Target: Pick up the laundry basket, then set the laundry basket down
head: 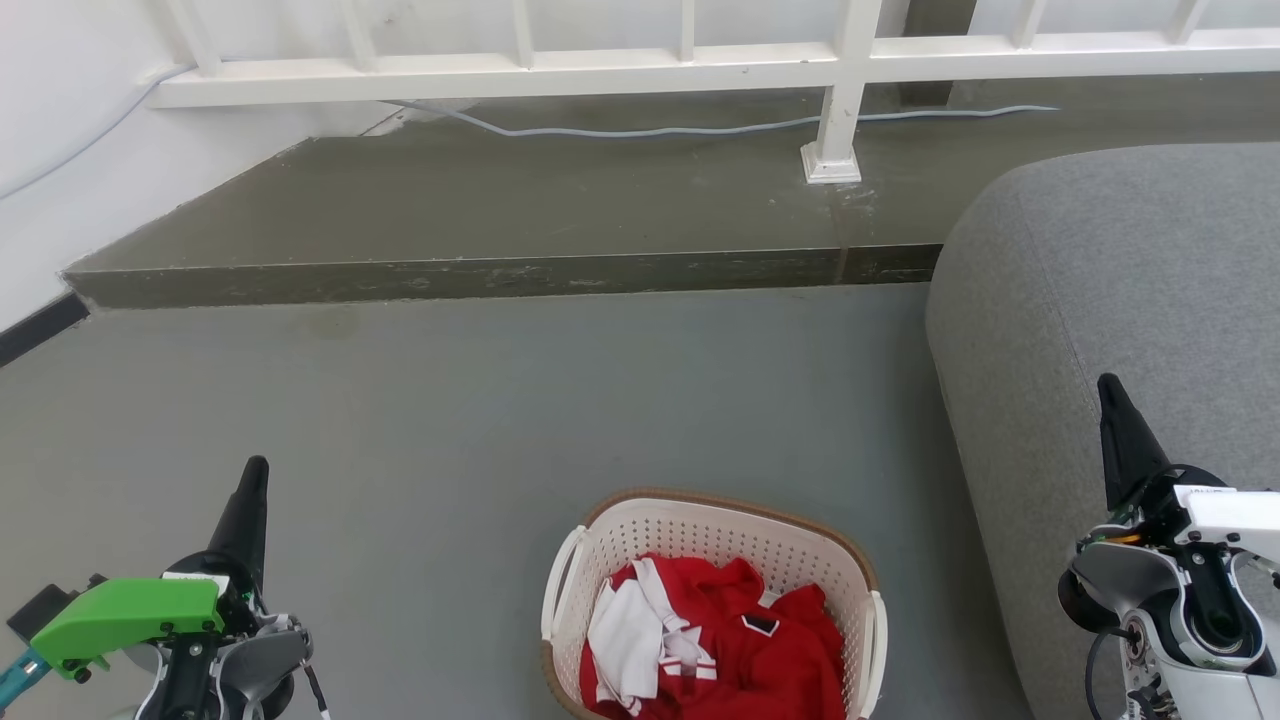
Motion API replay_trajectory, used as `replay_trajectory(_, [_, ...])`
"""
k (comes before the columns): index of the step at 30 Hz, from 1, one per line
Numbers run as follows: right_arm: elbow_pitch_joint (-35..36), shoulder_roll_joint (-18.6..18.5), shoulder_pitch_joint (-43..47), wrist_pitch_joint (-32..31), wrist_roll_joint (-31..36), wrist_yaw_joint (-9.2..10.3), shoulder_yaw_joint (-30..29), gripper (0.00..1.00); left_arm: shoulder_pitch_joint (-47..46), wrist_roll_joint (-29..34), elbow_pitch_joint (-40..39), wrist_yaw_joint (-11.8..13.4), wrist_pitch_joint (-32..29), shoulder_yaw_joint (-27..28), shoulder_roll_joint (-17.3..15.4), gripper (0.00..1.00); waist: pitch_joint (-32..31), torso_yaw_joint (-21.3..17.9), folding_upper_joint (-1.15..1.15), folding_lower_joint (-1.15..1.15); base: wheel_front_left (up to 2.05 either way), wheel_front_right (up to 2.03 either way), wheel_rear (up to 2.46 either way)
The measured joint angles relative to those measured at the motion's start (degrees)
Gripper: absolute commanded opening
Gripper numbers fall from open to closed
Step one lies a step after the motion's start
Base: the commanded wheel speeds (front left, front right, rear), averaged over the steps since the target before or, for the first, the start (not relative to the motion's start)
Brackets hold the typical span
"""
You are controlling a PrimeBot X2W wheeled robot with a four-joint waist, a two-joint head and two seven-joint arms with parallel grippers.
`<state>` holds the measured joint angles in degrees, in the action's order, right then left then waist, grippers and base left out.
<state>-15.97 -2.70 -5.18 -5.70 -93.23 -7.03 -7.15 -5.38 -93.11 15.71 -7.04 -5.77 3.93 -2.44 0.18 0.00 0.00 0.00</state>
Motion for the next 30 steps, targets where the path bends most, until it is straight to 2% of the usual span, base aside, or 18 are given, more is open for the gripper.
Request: replay_trajectory(30, [0.0,0.0,0.0,-0.1,0.0,0.0,0.0,0.0,0.0,0.0,0.0,0.0,-0.1,0.0,0.0,0.0,0.0,0.0,0.0,0.0,0.0,0.0,0.0])
